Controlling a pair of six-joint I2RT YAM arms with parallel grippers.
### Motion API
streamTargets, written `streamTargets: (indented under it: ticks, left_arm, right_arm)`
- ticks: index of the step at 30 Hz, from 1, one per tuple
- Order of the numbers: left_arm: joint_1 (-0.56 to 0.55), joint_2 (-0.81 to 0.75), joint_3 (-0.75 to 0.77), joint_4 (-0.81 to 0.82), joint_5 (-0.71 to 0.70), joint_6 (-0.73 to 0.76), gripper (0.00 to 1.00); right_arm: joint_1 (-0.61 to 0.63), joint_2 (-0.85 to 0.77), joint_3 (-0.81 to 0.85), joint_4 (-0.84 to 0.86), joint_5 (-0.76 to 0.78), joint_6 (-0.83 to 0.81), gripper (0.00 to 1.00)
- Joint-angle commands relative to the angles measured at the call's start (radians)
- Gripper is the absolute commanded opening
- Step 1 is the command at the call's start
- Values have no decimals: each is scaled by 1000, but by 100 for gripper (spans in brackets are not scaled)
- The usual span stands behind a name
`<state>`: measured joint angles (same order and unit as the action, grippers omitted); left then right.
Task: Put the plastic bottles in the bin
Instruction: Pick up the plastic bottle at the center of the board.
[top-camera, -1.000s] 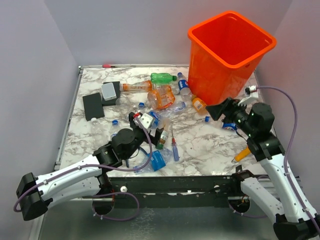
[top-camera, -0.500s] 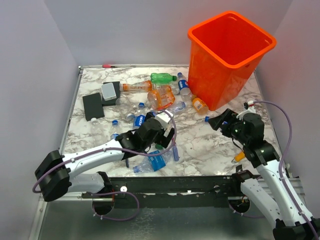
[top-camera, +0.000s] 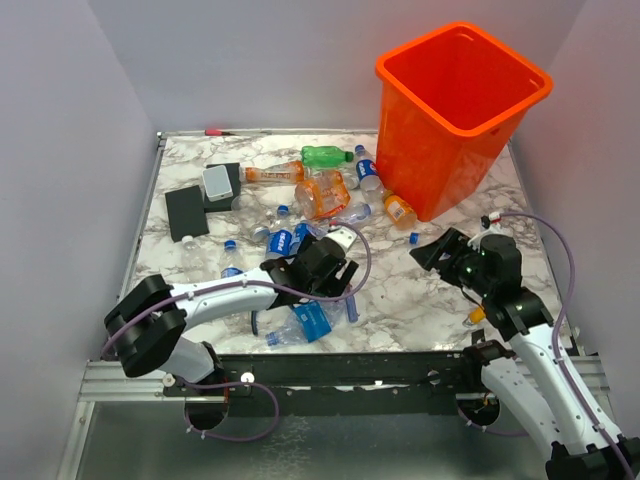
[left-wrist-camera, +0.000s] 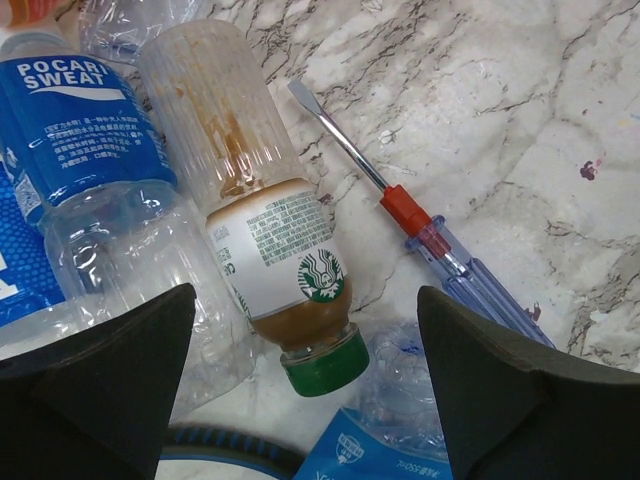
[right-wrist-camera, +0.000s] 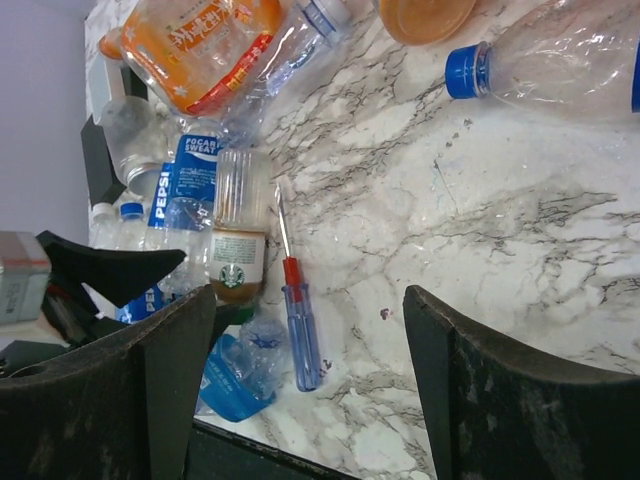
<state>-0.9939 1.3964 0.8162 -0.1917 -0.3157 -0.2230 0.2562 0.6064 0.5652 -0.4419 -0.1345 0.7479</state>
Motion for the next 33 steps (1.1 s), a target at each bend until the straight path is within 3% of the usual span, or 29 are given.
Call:
streamTargets:
  ticks: [1, 19, 25, 33]
  left_arm:
    - [8, 56, 35, -7, -30, -22, 90]
    - [64, 220, 59, -13, 11, -19, 62]
    - [64, 179, 47, 5, 18, -14, 42]
    - [64, -56, -42, 91, 21, 5, 35]
  right_arm:
    - [5, 41, -12, 51, -48, 9, 79]
    - [5, 83, -4, 152, -129, 10, 78]
    - [4, 89, 5, 156, -158, -12, 78]
    - [5, 38, 69, 115, -284, -66, 79]
